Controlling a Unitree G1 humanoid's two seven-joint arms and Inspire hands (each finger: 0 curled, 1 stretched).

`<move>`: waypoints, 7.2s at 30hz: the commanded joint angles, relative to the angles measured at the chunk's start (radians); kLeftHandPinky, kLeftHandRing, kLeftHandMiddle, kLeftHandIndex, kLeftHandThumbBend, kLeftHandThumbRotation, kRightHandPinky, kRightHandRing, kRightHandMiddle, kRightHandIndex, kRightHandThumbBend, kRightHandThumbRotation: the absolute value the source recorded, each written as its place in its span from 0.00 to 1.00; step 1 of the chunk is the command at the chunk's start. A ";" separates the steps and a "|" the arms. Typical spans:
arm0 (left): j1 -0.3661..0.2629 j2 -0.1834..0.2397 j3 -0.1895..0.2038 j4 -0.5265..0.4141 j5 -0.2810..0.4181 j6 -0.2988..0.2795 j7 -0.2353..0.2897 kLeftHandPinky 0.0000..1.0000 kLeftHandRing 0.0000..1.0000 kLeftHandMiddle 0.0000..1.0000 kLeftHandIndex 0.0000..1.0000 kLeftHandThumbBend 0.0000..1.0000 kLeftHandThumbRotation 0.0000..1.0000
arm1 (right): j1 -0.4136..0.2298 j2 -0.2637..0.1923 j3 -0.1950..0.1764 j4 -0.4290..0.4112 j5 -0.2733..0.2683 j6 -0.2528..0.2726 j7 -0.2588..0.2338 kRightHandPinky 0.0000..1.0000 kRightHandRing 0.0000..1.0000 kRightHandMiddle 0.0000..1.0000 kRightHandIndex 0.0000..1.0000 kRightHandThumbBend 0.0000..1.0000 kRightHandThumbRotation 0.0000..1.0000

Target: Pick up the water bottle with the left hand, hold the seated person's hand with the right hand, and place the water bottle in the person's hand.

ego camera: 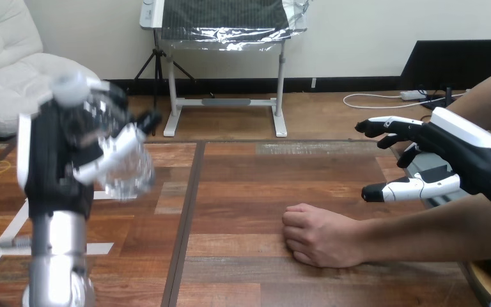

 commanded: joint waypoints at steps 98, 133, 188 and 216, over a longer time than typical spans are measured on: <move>-0.138 -0.004 0.034 -0.074 -0.093 -0.025 -0.083 0.21 0.27 0.34 0.39 0.58 0.00 | -0.180 -0.024 0.372 0.362 -0.443 -0.016 -0.020 0.99 0.96 0.96 0.96 1.00 0.46; -0.139 -0.003 0.044 -0.091 -0.122 -0.003 -0.078 0.21 0.27 0.34 0.40 0.58 0.00 | -0.129 0.029 0.434 0.381 -0.441 0.086 -0.009 0.68 0.93 0.94 0.94 1.00 0.49; -0.149 0.009 0.065 -0.118 -0.136 -0.010 -0.089 0.20 0.25 0.33 0.39 0.57 0.00 | -0.054 0.110 0.452 0.418 -0.424 0.110 -0.136 0.64 0.85 0.87 0.85 0.99 0.43; -0.154 0.016 0.066 -0.130 -0.119 -0.010 -0.077 0.19 0.25 0.32 0.39 0.57 0.00 | -0.027 0.129 0.448 0.384 -0.412 0.123 -0.162 0.41 0.50 0.59 0.62 0.98 0.20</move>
